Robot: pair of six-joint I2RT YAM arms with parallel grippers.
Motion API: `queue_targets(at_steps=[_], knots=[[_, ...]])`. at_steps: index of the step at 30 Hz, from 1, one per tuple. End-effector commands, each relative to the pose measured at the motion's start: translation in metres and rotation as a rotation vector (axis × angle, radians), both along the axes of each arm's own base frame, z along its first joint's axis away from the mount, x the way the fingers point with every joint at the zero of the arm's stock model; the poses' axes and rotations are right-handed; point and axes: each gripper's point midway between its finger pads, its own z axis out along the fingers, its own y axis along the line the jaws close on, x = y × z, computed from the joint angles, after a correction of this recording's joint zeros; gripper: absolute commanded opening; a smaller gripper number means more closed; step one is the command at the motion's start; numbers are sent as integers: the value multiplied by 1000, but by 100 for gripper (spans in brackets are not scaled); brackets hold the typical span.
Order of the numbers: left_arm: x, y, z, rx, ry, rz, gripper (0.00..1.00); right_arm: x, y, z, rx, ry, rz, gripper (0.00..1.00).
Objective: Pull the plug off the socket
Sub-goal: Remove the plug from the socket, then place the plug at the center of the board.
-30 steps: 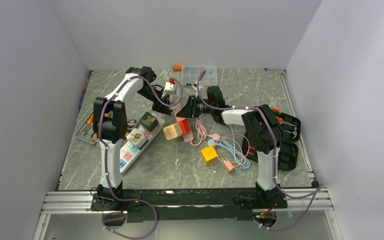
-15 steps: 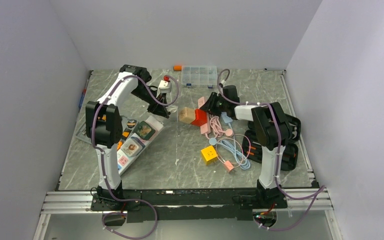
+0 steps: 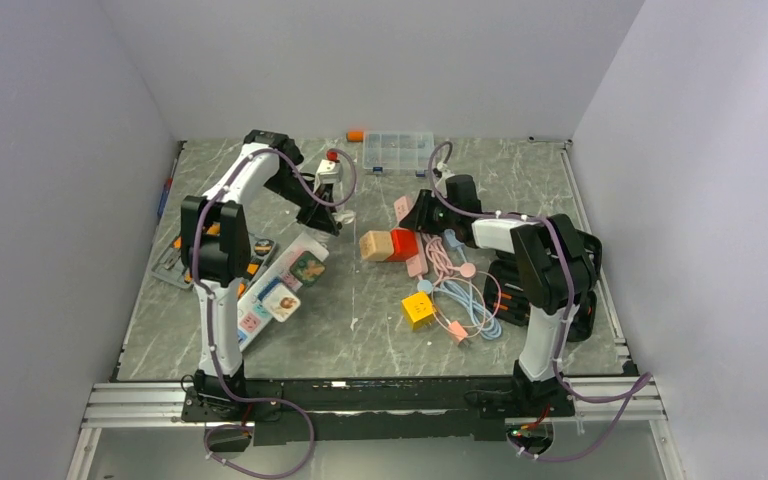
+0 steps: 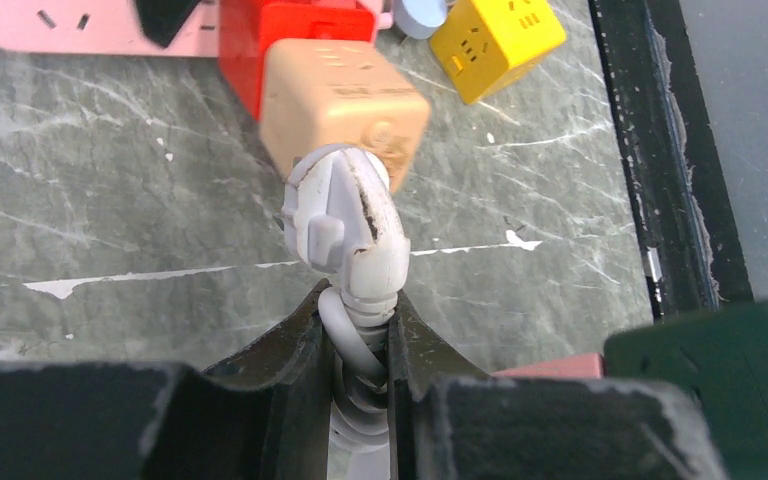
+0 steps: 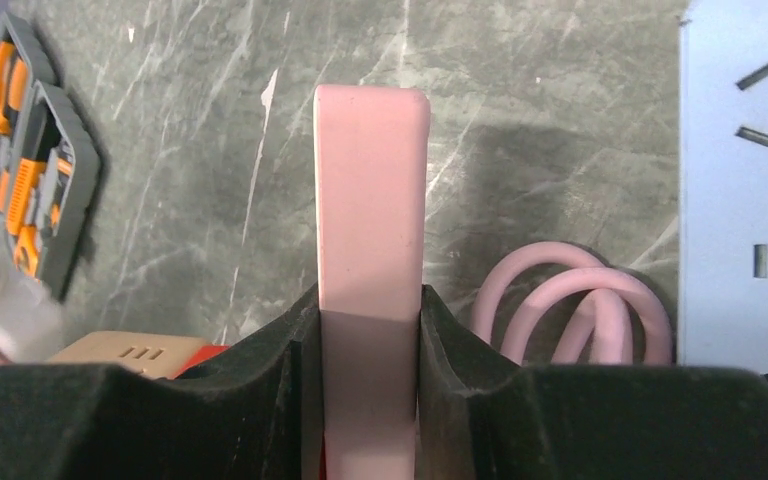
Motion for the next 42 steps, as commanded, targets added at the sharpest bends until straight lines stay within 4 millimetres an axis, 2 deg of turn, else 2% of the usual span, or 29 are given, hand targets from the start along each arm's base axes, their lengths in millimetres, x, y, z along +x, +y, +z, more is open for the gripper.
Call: queue_targets(at_steps=[1, 9, 15, 19, 23, 31, 32, 34, 35, 36, 37, 42], knots=[[21, -11, 5, -73, 4, 17, 0, -4, 2, 24, -98, -123, 30, 0], [56, -3, -15, -17, 27, 92, 0, -13, 7, 33, -97, -155, 38, 0], [81, 24, -22, 79, -54, 193, 0, -15, 9, 48, -72, -181, 45, 0], [98, 54, -47, 255, -108, 295, 0, -16, 13, 59, -47, -197, 63, 0], [121, 87, -68, 426, -167, 416, 6, -17, 17, 72, -35, -222, 74, 0], [147, 148, -69, 550, -258, 581, 17, -27, 23, 85, -32, -249, 88, 0], [150, 153, -66, 555, -265, 598, 20, -28, 24, 85, -30, -250, 92, 0], [152, 155, -59, 545, -240, 636, 38, -30, 27, 87, -25, -252, 99, 0], [150, 152, -56, 531, -218, 644, 60, -31, 27, 87, -22, -252, 101, 0], [147, 148, -51, 509, -198, 643, 93, -32, 29, 88, -17, -254, 105, 0], [142, 142, -46, 484, -176, 641, 99, -33, 30, 89, -15, -254, 106, 0], [128, 119, 0, 347, -129, 660, 99, -36, 30, 94, -13, -261, 107, 0]])
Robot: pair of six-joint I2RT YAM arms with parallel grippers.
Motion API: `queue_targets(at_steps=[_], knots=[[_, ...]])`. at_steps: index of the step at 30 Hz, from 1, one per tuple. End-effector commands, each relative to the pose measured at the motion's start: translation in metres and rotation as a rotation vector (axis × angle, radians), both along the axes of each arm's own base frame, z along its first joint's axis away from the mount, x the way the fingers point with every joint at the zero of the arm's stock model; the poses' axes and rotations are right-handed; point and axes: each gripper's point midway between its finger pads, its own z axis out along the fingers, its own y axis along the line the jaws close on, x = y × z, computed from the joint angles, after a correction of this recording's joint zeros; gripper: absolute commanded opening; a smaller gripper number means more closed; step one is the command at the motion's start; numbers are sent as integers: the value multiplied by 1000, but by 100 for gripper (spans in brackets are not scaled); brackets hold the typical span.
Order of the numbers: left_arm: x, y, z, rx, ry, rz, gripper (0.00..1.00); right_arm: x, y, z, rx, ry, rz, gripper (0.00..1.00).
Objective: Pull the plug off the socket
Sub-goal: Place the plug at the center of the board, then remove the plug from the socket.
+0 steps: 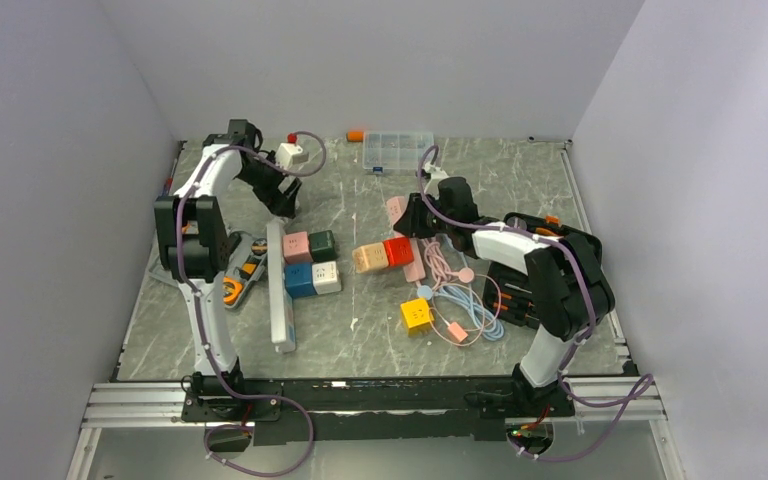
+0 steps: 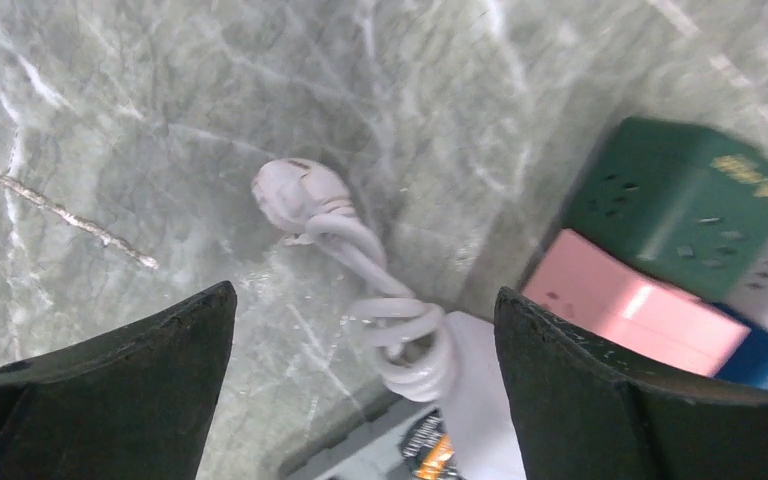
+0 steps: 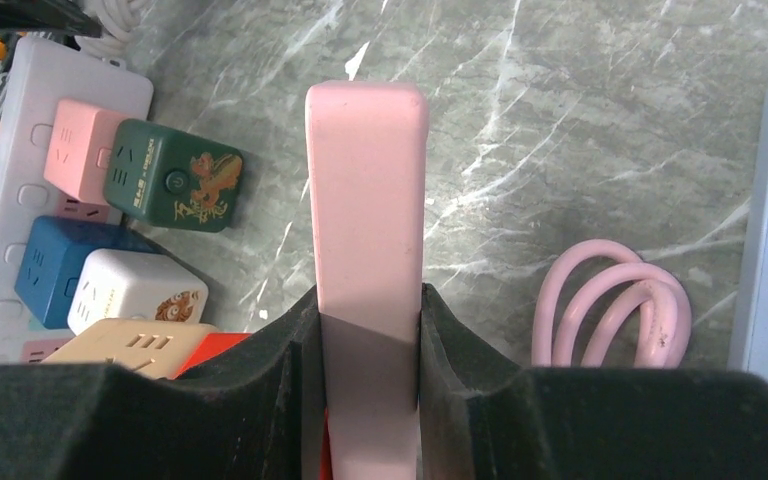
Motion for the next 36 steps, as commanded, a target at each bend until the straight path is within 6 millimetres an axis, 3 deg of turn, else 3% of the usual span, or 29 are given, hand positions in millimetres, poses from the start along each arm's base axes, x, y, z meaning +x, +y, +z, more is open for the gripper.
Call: queue_targets(at_steps=[1, 5, 8, 12, 18, 21, 26, 29, 36], knots=[[-6, -30, 90, -161, -91, 12, 99, -4, 11, 53, 101, -88, 28, 0], [-31, -58, 155, -335, -107, -38, 99, -7, 12, 63, 110, -104, 34, 0], [-58, -84, 184, -371, -155, -125, 99, -8, 17, 75, 122, -127, 44, 0], [-105, -122, 179, -302, -237, -278, 100, -10, 27, 93, 116, -159, 60, 0], [-150, -166, 164, -127, -399, -470, 100, -11, 36, 109, 68, -175, 24, 0], [-158, -183, 169, -96, -438, -465, 100, -11, 37, 114, 49, -179, -5, 0], [-155, -193, 177, -48, -501, -423, 99, -16, 41, 131, 54, -209, -25, 0], [-164, -204, 183, -41, -562, -459, 99, -17, 43, 142, 67, -222, -42, 0], [-191, -223, 139, -9, -470, -503, 99, -13, 42, 159, 97, -229, -79, 0]])
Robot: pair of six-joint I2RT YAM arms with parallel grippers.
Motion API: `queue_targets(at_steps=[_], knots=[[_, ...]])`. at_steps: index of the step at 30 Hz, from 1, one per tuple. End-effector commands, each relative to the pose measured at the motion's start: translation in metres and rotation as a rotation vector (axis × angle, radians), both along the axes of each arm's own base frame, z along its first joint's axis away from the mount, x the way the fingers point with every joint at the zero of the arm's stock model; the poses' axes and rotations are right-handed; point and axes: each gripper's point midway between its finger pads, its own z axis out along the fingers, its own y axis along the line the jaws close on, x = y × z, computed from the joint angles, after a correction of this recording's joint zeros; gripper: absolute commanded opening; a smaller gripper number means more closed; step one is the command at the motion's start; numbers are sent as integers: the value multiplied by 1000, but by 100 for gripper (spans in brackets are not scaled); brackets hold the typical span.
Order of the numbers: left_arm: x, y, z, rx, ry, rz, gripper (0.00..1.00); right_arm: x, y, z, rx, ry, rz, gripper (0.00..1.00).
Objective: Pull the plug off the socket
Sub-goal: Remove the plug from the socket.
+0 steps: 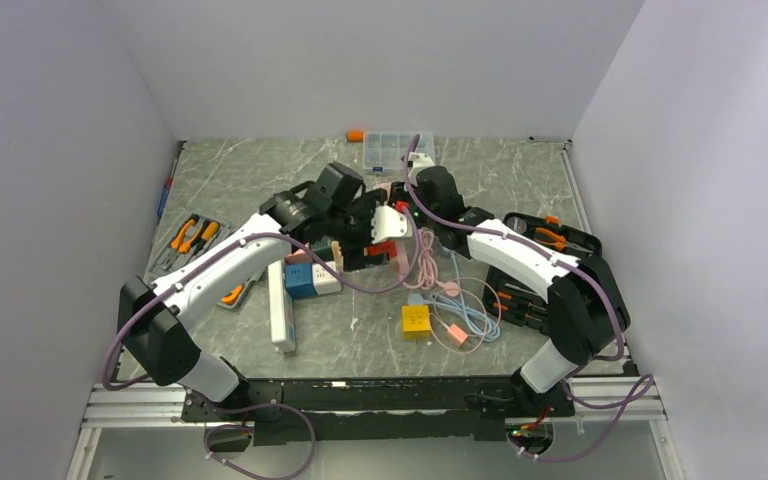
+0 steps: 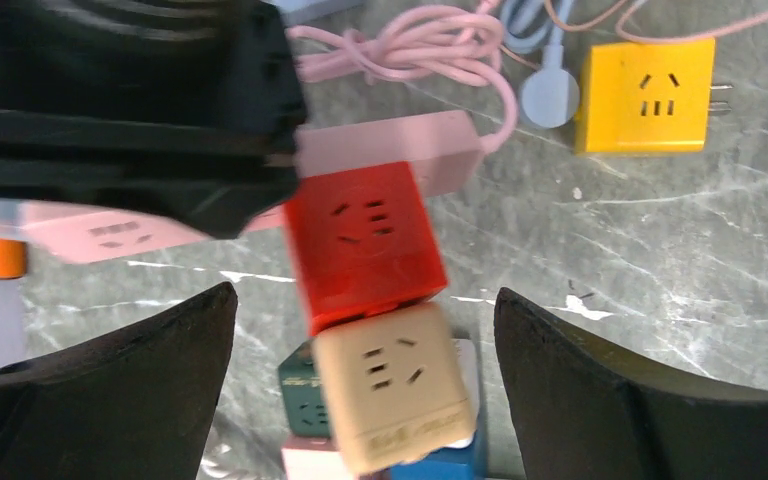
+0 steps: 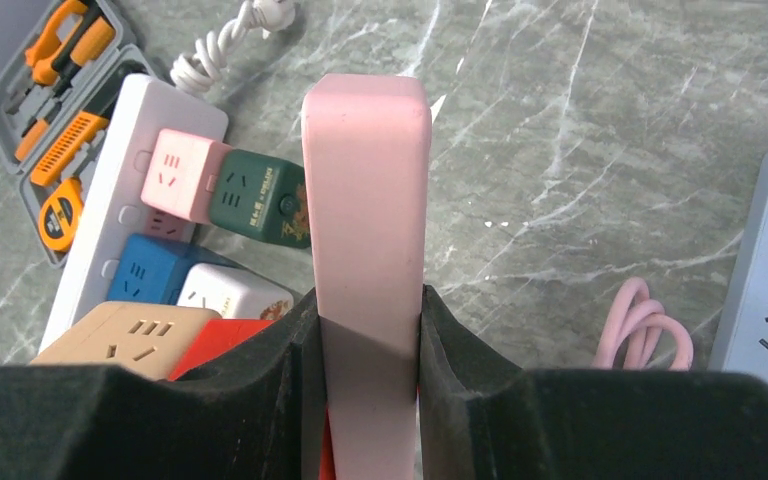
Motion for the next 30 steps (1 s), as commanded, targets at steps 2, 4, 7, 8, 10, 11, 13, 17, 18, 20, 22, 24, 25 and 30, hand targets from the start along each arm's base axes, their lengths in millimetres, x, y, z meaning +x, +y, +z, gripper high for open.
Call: queue_targets(at_steps=[2, 4, 7, 8, 10, 11, 13, 17, 18, 20, 22, 24, 25, 30], knots=[[-4, -6, -19, 10, -11, 37, 99, 8, 12, 91, 183, -148, -26, 0], [-1, -9, -26, 32, -21, 40, 99, 5, 12, 94, 190, -150, -17, 0], [11, -10, -31, 56, -61, 65, 99, 5, 11, 95, 190, -153, -19, 0], [14, -10, -33, 70, -70, 69, 99, 4, 11, 96, 191, -154, -17, 0], [21, -12, -37, 88, -85, 88, 99, 4, 13, 97, 197, -152, -11, 0], [23, -14, -38, 92, -84, 95, 99, 3, 13, 98, 202, -150, -7, 0], [24, -19, -40, 95, -75, 91, 99, 3, 16, 100, 213, -148, -1, 0], [23, -25, -53, 140, -77, 77, 99, 3, 18, 104, 226, -144, 6, 0], [26, -26, -55, 147, -83, 82, 99, 2, 19, 105, 229, -144, 9, 0], [31, -26, -56, 155, -102, 95, 99, 1, 19, 106, 232, -144, 13, 0], [35, -26, -57, 162, -115, 106, 99, 1, 18, 104, 227, -141, 12, 0], [39, -25, -55, 168, -127, 112, 93, -1, 18, 99, 219, -135, 15, 0], [41, -25, -52, 165, -133, 123, 87, -1, 18, 97, 216, -132, 16, 0], [53, -23, -36, 151, -189, 174, 19, 1, 13, 77, 175, -113, -5, 0]])
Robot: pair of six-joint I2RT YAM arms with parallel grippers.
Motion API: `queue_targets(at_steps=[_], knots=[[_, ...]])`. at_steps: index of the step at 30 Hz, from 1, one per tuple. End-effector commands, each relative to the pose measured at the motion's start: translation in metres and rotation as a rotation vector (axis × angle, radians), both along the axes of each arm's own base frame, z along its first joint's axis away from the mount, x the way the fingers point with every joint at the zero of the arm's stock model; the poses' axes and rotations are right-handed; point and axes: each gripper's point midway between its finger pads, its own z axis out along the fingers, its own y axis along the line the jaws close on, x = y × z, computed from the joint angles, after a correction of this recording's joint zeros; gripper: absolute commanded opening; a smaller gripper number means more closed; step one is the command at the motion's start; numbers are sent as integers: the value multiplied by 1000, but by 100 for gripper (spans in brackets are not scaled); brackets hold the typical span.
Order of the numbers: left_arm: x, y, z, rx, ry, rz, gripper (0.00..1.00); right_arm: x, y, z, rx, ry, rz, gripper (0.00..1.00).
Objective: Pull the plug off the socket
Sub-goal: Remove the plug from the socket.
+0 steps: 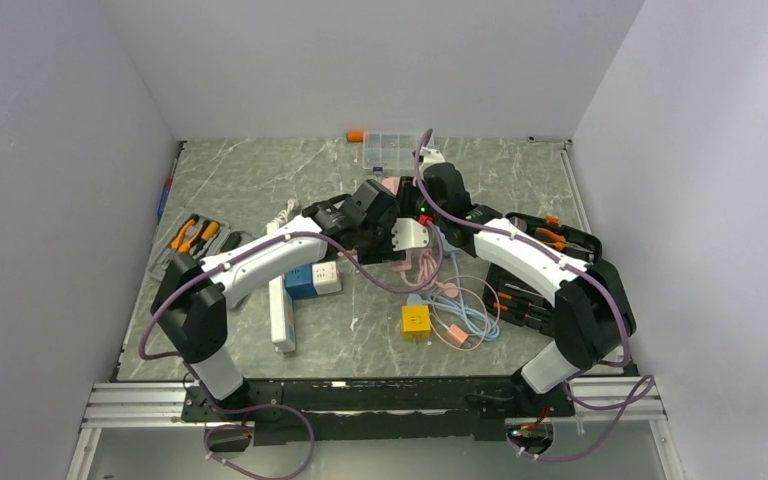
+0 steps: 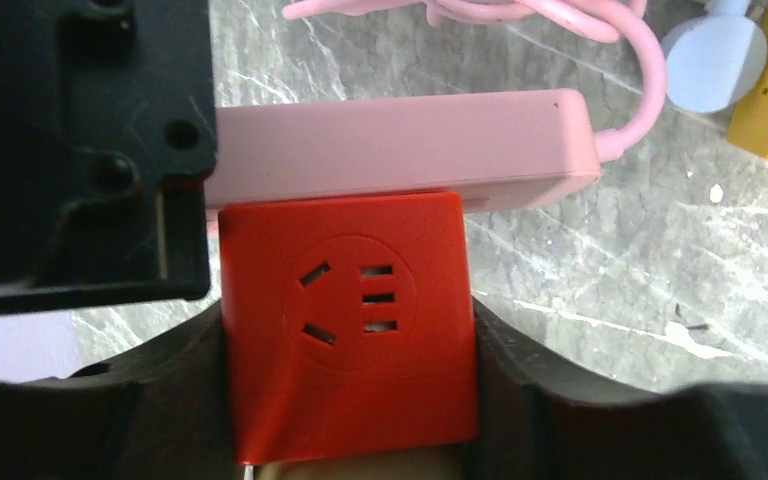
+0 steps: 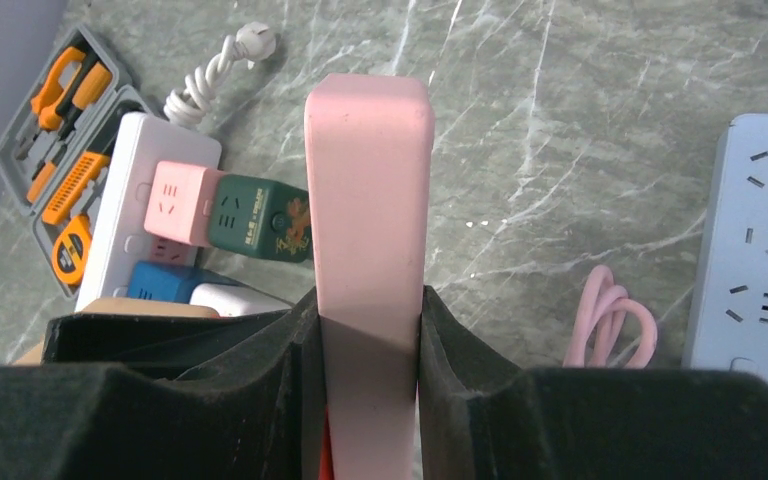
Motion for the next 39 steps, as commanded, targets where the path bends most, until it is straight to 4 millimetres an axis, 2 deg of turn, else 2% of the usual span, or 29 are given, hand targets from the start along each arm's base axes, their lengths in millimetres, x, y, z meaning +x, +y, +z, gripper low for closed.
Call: queue_targets(at_steps=[1, 12, 17, 19, 24, 29, 33, 35, 37, 39], knots=[[27, -7, 35, -58, -138, 71, 1, 0, 21, 56, 126, -124, 54, 0], [23, 21, 56, -62, -205, 132, 0, 16, -19, 7, 7, -82, -64, 0], [18, 24, 70, -37, -178, 100, 0, 22, -40, -20, -57, -53, -127, 0], [11, 27, 69, -23, -147, 88, 0, 24, -48, -30, -67, -34, -144, 0], [7, 36, 74, -42, -178, 94, 0, 30, -68, -43, -84, -12, -192, 0], [1, 41, 70, -27, -158, 85, 0, 34, -68, -39, -124, -35, -182, 0], [0, 41, 68, -17, -160, 65, 0, 29, -50, -36, -151, -58, -105, 2], [1, 39, 68, -29, -154, 66, 0, 24, -43, -36, -113, -48, -72, 15], [3, 38, 68, -41, -147, 76, 0, 17, -31, -31, -52, -40, -15, 48], [4, 38, 67, -53, -132, 91, 0, 13, -28, -24, -2, -27, 8, 93]])
